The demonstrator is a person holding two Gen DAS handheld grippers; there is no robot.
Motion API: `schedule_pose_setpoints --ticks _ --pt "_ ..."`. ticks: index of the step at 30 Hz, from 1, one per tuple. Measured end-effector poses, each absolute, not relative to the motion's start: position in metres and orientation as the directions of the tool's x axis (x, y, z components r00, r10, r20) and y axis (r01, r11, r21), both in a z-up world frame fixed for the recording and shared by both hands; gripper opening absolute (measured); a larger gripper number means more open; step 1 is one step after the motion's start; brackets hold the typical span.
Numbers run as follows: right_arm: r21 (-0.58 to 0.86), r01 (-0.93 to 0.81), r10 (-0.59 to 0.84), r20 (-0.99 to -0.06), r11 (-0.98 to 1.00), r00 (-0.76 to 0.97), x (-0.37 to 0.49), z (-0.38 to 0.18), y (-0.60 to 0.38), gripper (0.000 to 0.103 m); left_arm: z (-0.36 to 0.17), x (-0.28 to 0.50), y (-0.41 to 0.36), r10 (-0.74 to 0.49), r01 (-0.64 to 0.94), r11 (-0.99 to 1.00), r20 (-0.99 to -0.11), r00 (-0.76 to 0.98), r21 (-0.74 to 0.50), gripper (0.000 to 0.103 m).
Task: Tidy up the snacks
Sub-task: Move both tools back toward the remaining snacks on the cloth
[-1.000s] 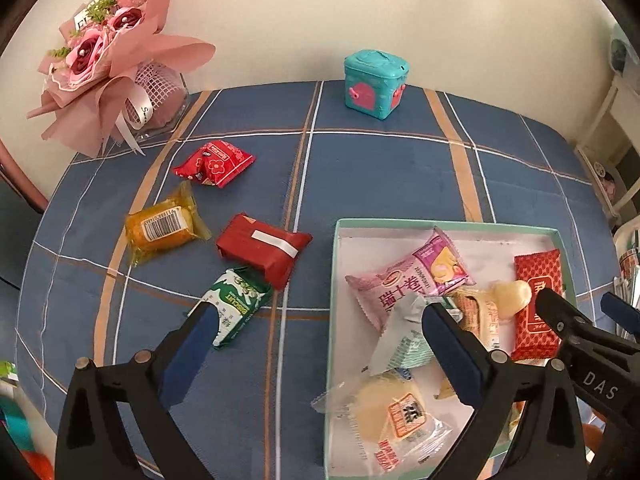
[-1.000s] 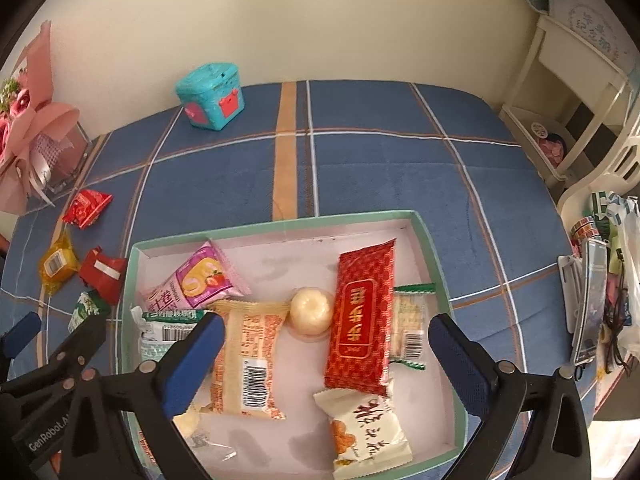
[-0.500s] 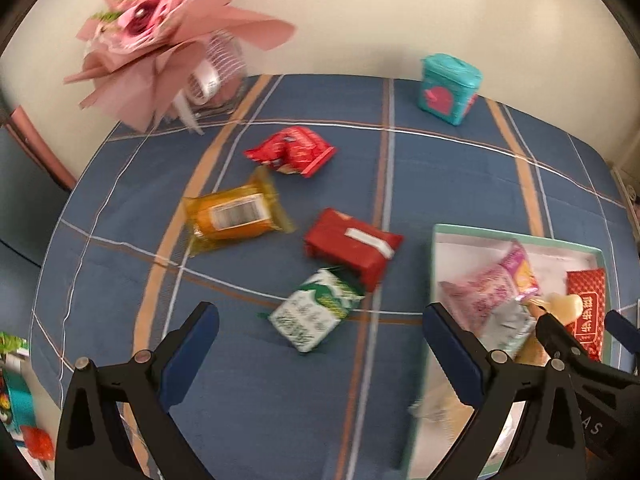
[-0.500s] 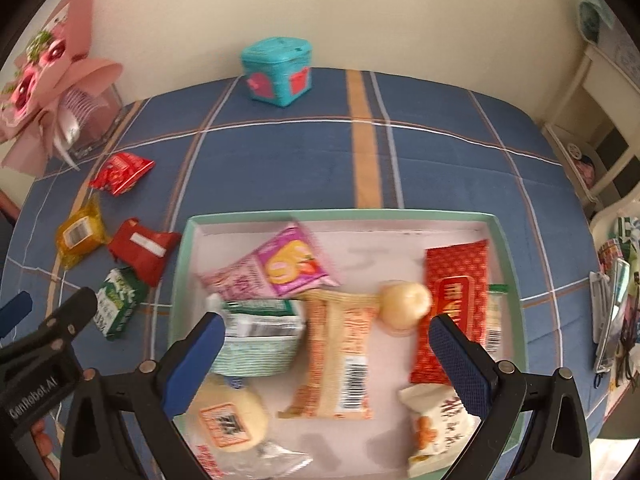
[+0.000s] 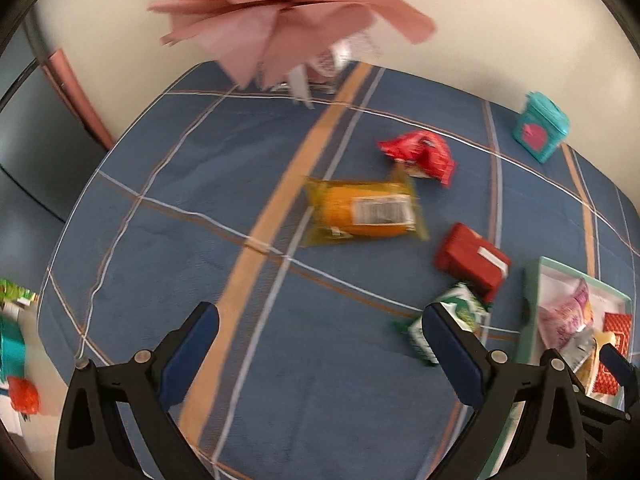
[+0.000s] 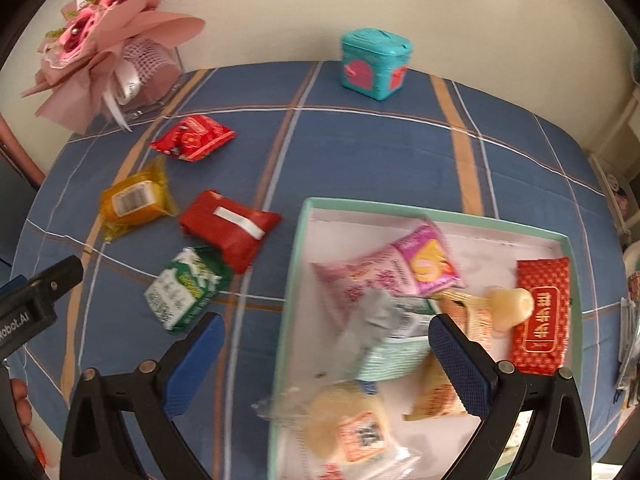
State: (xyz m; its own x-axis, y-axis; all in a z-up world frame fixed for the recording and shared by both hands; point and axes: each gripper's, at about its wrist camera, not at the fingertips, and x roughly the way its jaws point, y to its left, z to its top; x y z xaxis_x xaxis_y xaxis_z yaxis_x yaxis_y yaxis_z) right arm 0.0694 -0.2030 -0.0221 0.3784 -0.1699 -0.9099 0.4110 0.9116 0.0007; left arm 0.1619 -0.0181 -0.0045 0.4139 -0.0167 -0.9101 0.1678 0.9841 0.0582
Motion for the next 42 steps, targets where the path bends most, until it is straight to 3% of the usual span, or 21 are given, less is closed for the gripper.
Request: schedule_pose_setpoints --ticks 14,42 --pt "0.027 0.343 -0.124 -0.903 0.939 0.41 0.092 -0.025 -0.164 0.103 -0.008 0.18 0.018 -0.017 0.118 0.992 -0.914 0.406 0.034 0.101" --pt "-0.077 0.394 -0.233 -0.902 0.916 0.365 0.091 -0.03 -0.202 0.103 -0.048 0.178 -0.043 -0.141 0.232 0.97 -0.948 0.285 -0.074 0.101"
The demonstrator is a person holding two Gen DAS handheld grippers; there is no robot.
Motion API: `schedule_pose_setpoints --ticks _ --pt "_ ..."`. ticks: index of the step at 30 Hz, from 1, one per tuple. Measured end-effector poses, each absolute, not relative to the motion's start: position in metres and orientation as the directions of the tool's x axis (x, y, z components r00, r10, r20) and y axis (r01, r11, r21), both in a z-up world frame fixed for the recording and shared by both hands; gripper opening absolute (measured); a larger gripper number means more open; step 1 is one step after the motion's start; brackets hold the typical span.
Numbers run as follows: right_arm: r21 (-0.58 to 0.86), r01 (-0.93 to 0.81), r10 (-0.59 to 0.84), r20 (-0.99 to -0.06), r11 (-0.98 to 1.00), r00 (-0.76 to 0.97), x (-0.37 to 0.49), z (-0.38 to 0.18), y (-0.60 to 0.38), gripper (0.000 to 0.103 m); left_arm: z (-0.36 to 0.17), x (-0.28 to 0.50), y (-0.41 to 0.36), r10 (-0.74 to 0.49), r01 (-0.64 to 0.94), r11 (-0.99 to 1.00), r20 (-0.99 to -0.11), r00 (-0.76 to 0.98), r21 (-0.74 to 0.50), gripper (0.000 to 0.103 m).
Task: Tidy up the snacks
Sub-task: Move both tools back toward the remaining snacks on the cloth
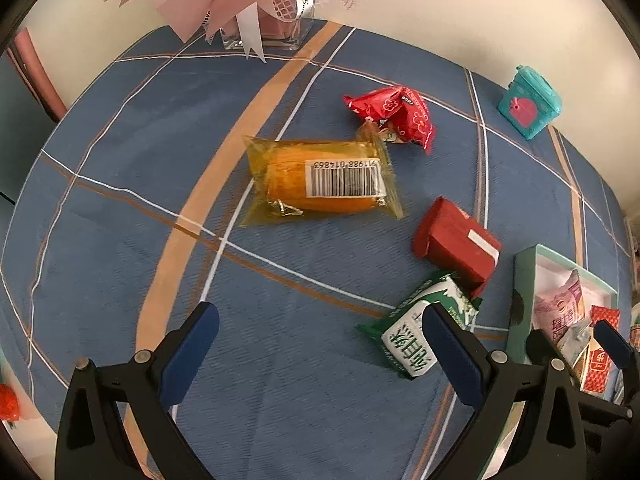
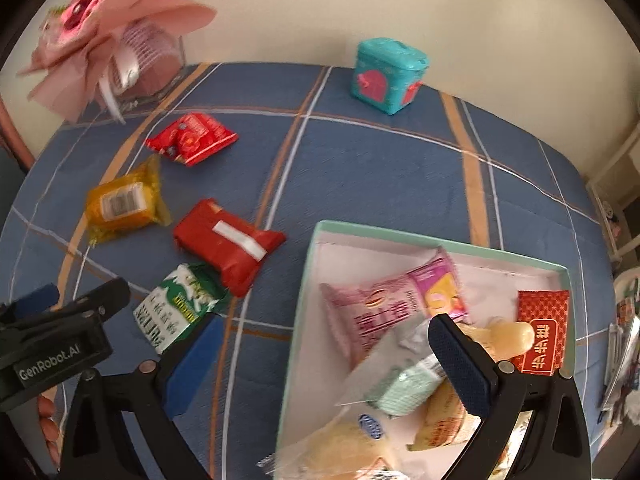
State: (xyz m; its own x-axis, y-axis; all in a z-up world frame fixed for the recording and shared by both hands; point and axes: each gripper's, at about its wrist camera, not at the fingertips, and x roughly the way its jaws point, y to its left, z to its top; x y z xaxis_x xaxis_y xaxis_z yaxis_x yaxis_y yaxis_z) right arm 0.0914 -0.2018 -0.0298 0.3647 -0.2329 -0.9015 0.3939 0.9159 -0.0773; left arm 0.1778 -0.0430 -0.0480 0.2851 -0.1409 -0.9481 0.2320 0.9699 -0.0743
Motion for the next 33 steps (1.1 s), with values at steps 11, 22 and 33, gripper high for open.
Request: schedule_pose_setpoints --ticks 11,22,33 --pt "-0.048 0.475 -0.241 -0.904 0.879 0.354 0.082 -0.028 -0.23 0.103 -0.059 0.167 -0.084 -0.14 0.375 0.926 -0.958 0.25 -0.038 0.101" --pt "-0.038 0.474 -0.228 -0.908 0.879 0.351 0.082 -0.031 -0.232 0.103 -0.077 0.167 -0.1 -0.115 0.374 0.927 -0.962 0.247 -0.015 0.101" --pt "-0.007 0.451 -0.197 -0.906 0.893 0.375 0.089 -0.03 -0.224 0.103 -0.077 0.188 -0.067 -0.105 0.208 0.977 -0.957 0.27 -0.049 0.101"
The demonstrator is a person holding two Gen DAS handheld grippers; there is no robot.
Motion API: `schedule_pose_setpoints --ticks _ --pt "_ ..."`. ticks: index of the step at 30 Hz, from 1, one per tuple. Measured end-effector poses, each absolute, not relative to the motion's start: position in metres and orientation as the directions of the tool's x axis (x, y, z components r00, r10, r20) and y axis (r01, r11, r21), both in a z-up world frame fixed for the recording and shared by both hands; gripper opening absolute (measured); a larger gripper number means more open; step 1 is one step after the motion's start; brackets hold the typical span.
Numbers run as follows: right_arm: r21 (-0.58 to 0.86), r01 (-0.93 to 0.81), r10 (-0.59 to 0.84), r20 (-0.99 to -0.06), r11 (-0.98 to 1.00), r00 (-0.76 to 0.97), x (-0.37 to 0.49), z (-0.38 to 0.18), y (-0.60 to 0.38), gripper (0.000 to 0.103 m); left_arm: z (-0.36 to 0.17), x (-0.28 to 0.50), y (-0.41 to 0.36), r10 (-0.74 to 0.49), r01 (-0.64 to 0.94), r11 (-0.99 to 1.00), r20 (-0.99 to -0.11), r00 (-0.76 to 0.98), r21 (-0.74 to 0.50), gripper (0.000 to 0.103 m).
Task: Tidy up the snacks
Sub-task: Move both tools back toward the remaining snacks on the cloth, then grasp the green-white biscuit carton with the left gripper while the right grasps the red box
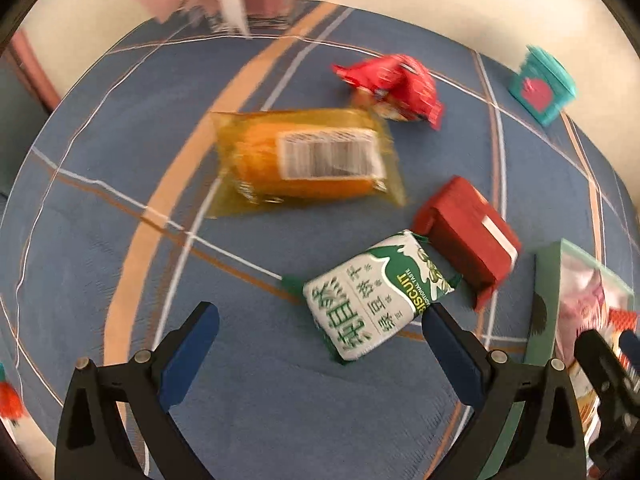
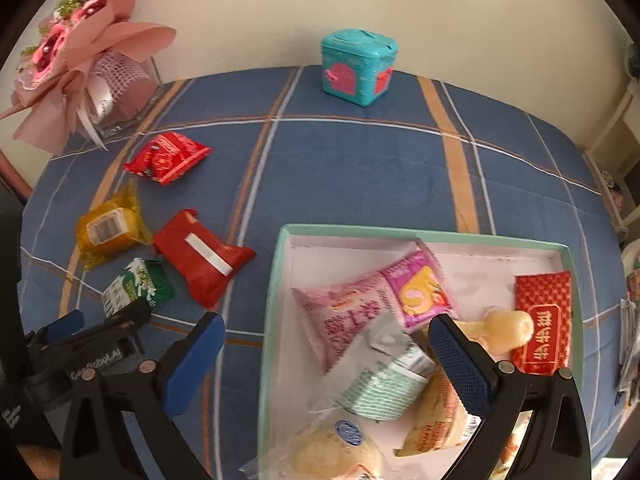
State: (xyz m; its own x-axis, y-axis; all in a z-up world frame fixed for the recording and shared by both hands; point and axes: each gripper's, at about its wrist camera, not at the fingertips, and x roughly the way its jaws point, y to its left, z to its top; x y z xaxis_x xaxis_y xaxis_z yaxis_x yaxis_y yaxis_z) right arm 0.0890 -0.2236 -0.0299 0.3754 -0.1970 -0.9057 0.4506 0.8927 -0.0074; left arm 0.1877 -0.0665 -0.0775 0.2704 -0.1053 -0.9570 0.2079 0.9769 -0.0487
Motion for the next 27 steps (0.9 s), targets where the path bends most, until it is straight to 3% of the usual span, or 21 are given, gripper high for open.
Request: schedule_pose_setpoints --ticks 18,27 --pt "-0.022 0.229 -0.124 -0.887 0.973 0.444 0.146 -0.046 -0.167 0.101 -0.072 0.232 0.006 -0.145 0.029 0.989 -0.951 0.274 -0.143 0.101" --pt "-0.05 0.161 -0.115 -0.897 0.986 0.428 0.175 -0.063 -0.159 0.078 -0.071 0.263 0.034 -0.232 0.012 0.971 -0.935 0.269 -0.238 0.101"
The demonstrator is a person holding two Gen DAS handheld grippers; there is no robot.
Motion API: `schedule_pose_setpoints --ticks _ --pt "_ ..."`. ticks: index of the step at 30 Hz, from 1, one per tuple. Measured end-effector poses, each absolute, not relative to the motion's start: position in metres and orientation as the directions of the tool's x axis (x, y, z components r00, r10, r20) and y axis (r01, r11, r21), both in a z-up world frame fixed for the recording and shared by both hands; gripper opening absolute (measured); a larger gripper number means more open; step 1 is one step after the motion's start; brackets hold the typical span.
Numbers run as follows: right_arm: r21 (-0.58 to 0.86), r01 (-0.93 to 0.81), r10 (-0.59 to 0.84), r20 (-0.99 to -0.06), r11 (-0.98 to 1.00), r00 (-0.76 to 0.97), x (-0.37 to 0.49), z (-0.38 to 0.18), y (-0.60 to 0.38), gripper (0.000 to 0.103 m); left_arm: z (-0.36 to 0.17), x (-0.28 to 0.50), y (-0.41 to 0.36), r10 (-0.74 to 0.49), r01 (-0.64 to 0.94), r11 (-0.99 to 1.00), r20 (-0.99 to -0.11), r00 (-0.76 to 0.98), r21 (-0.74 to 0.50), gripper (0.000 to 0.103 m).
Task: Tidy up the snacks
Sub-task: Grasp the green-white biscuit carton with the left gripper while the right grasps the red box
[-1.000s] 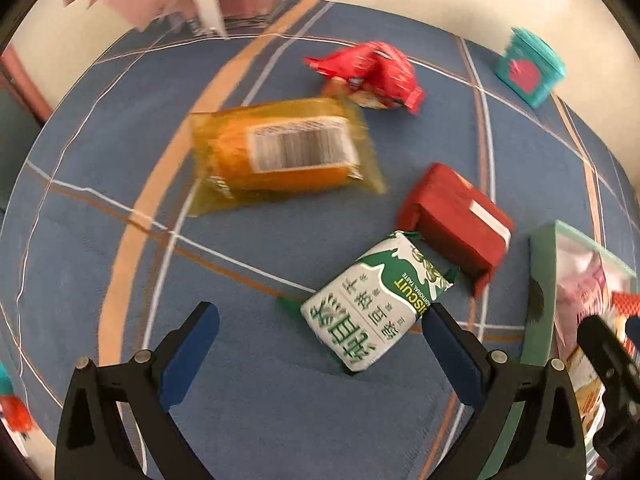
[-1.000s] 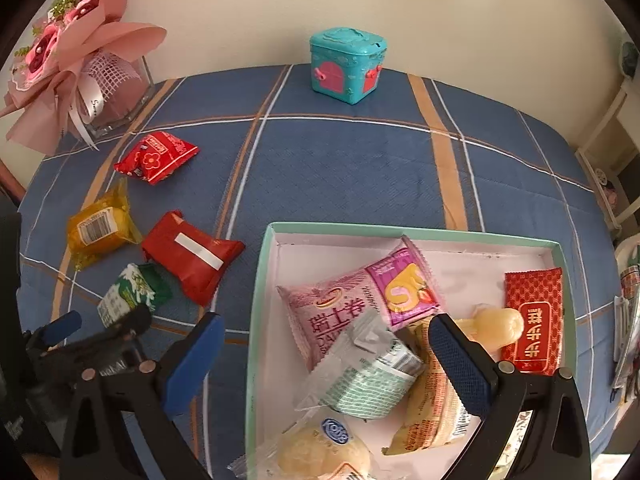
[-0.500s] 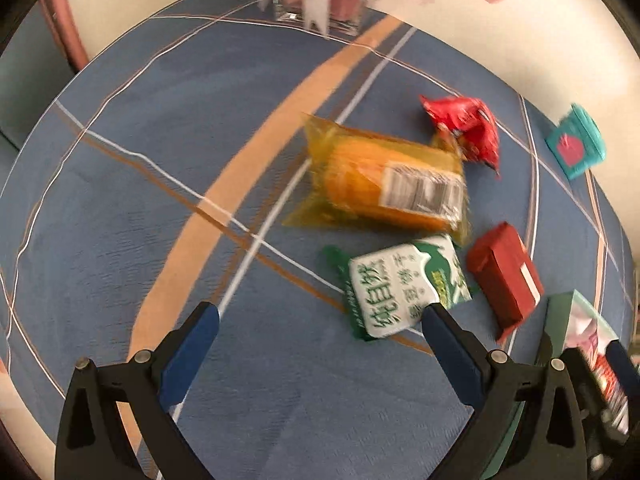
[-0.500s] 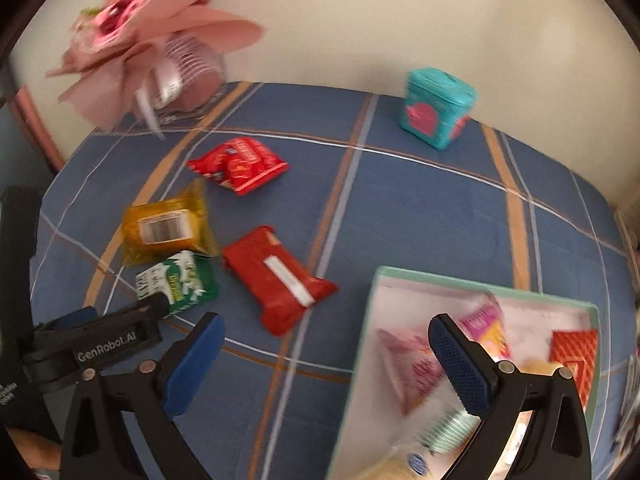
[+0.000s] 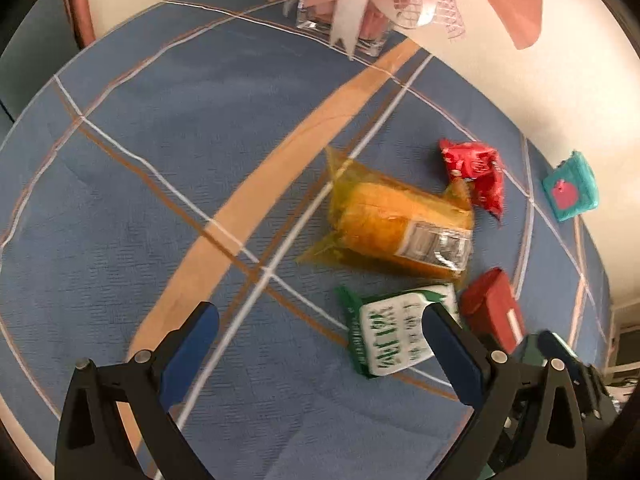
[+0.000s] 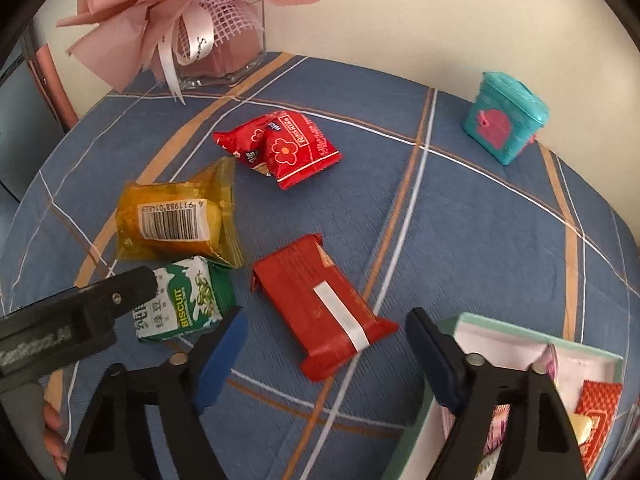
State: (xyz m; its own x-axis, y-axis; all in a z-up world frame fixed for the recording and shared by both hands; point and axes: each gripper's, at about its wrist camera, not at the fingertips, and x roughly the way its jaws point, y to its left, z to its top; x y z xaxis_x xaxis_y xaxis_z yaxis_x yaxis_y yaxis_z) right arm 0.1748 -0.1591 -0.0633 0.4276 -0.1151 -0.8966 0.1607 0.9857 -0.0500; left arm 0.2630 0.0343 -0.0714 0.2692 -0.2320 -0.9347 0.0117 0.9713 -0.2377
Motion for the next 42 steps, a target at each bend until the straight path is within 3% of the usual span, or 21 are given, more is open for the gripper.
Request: schedule_pose_setpoints --ticks 5,16,23,31,33,38,42 --pt "-0.077 0.129 -0.125 -0.898 0.989 0.421 0.183 -0.07 -0.158 0.064 -0.073 0.269 0.028 -0.259 0.032 0.965 -0.932 0.255 -0.259 0.101" --pt "-0.061 0.101 -0.099 -0.9 0.993 0.425 0.178 -0.071 -0.157 0.046 -0.076 0.277 0.014 -0.267 0.065 0.964 -0.933 0.242 -0.259 0.101" --pt "-0.046 0.117 -0.089 -0.911 0.992 0.402 0.167 -0.07 -0.161 0.044 -0.078 0.288 0.024 -0.22 0.064 0.975 -0.944 0.246 -0.211 0.101" --pt "-0.031 0.137 -0.081 -0.921 0.99 0.38 0.177 -0.08 -0.166 0.044 -0.086 0.242 0.0 -0.208 0.067 0.978 -0.947 0.244 -0.197 0.1" --pt "-0.035 0.142 -0.088 -0.919 0.989 0.384 0.18 -0.081 -0.165 0.043 -0.085 0.237 0.002 -0.206 0.067 0.978 -0.946 0.249 -0.195 0.096" --pt "-0.032 0.15 -0.089 -0.915 0.988 0.394 0.177 -0.082 -0.166 0.043 -0.078 0.234 -0.006 -0.213 0.078 0.977 -0.942 0.26 -0.2 0.072" --pt "-0.032 0.158 -0.092 -0.917 0.987 0.389 0.175 -0.083 -0.165 0.043 -0.074 0.23 -0.006 -0.225 0.083 0.974 -0.939 0.259 -0.21 0.066"
